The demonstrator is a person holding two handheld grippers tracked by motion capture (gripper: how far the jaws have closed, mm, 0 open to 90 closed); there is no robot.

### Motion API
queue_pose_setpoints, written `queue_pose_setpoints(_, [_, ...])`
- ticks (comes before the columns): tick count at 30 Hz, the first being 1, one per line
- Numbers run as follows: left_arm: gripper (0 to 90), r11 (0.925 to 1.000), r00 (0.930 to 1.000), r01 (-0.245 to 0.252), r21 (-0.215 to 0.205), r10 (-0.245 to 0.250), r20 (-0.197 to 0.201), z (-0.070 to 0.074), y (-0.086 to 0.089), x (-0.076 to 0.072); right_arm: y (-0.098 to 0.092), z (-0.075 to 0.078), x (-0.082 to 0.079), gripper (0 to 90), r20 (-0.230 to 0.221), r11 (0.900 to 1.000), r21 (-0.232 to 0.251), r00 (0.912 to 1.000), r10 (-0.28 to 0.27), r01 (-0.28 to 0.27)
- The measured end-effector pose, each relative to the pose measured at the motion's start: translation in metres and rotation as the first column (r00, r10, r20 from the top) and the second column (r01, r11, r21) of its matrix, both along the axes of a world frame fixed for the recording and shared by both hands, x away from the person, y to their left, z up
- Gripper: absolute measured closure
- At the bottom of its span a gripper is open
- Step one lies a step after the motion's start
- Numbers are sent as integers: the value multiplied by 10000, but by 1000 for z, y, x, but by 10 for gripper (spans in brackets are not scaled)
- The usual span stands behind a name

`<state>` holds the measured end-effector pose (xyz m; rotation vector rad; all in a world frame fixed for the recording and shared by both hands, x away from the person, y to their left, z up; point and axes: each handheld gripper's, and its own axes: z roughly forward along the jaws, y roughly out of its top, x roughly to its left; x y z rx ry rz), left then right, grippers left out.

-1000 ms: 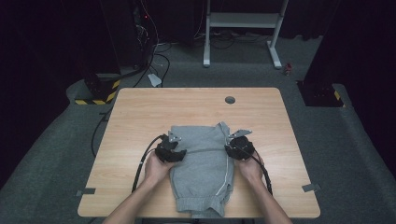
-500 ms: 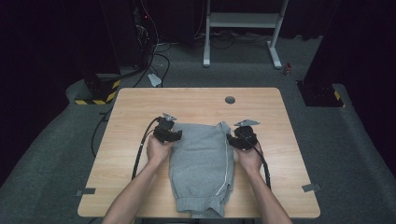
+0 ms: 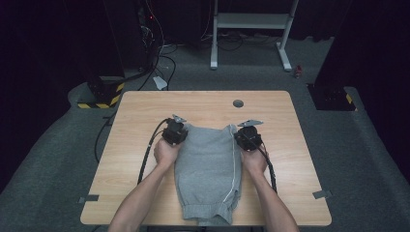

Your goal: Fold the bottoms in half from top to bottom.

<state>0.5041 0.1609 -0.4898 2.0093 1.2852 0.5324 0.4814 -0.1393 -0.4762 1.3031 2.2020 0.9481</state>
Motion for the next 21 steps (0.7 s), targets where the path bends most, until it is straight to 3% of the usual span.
queue_pose_setpoints(2, [861,9988,9996,-284,-396,281,-86,1,6,4,-7,3,1,889,90,9996,176,9997,-227,226])
queue_pose_setpoints(3, [856,9994,9994,-316,-170,314,-157,0,7,6,-10,2,4,889,-50,9989,275,9992,-387,389])
queue_pose_setpoints(5, [846,9941,9995,-81,1077,114,-302,-7,2,11,-10,-7,11,888,-552,9986,194,9973,-476,487])
queue_pose_setpoints(6, [830,9892,9995,-43,1465,89,-309,-11,0,13,-8,-12,16,883,-864,9994,-68,9956,-349,344])
queue_pose_setpoints(7, [768,9874,9994,-58,1584,112,-335,-12,-1,15,-4,-17,19,871,-1167,9989,-344,9925,-362,324])
queue_pose_setpoints(9, [633,9877,9993,-329,1530,353,-129,-11,0,14,-1,-18,20,758,-1068,9980,-378,9928,-537,500])
queue_pose_setpoints(10, [586,9906,9992,-405,1309,394,115,-9,2,10,0,-16,19,727,-976,9975,-295,9930,-671,645])
queue_pose_setpoints(13, [532,9979,9980,79,643,-119,625,-3,1,-3,2,-5,10,698,-295,9975,-224,9973,-670,663])
queue_pose_setpoints(15, [491,9974,9974,553,459,-573,441,-4,-4,-7,7,2,3,702,23,9992,-282,9996,-293,294])
queue_pose_setpoints(17, [480,9971,9979,607,468,-616,189,-10,-7,-7,16,8,-4,727,146,9990,-314,9994,313,-308])
queue_pose_setpoints(21, [477,9971,9982,580,495,-571,-189,-21,-8,-2,29,1,-5,764,-389,9930,-234,9926,1149,-1158])
